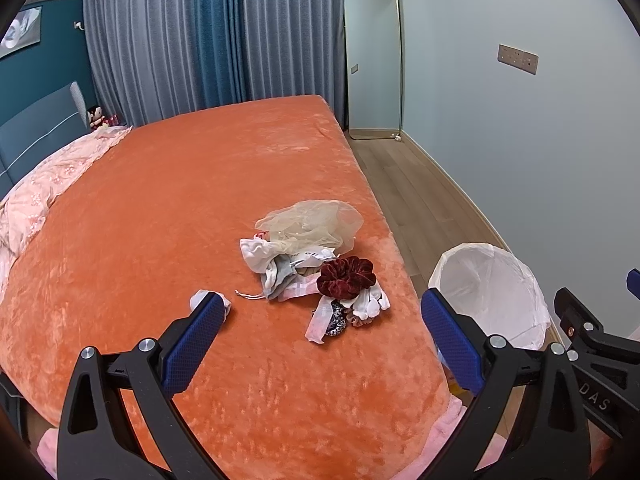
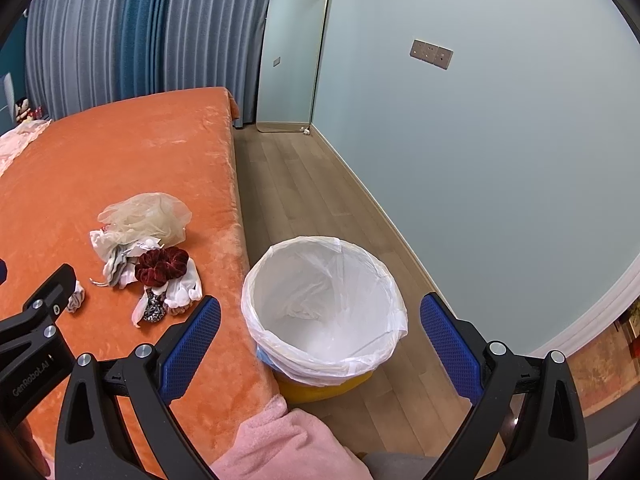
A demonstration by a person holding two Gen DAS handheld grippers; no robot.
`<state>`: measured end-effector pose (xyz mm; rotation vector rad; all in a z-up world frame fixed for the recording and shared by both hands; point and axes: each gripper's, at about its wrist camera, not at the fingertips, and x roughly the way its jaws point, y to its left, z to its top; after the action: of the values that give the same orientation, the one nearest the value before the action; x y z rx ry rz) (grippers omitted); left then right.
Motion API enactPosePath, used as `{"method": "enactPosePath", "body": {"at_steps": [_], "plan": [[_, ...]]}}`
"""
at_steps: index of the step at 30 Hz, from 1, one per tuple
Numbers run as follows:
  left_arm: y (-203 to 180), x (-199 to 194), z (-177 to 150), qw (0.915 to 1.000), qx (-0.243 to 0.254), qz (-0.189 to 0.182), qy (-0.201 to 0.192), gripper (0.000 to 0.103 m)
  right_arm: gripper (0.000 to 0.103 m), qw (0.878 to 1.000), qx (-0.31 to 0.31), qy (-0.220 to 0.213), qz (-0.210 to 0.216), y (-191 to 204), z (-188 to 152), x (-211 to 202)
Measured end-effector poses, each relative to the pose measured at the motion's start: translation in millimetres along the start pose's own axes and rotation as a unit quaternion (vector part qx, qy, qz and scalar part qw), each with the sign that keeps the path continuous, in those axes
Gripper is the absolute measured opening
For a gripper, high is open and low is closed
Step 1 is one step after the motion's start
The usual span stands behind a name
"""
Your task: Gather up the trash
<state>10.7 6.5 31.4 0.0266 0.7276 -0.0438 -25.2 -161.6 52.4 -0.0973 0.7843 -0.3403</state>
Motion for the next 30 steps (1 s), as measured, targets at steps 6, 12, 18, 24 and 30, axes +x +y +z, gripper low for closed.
{"method": "enactPosePath", "body": {"at_steps": [6,12,18,24,30], "plan": [[15.2,6.5,-0.1,1.0,-0.01,0.001,0.002,0.094,0.096,1.0,-0.005,0.002,0.005,13.6,1.2,0.7],[36.5,21.5,-0.8,0.9997,-0.02,0.01,0.013,0.094,0.096,1.0,-0.012,0.008,0.015,33.7,2.3,6.8],[69.9,47.1,-3.8,0.9991,-0.028,0.022,0.023,0.094,0.096,0.999,-0.017,0.015,0.04,62.9,0.1,21.7],[118.0,91.2,-13.0,0.9982,-0.025,0.045,0.031,0.094,0.096,0.997,-0.022,0.025,0.068,100.4,-0.9,46.2],[153.4,138.2,-28.7,0.9975,-0.005,0.046,0.054,0.094,0.096,0.995,-0.012,0.039,0.086,133.5,-0.7,79.5]]}}
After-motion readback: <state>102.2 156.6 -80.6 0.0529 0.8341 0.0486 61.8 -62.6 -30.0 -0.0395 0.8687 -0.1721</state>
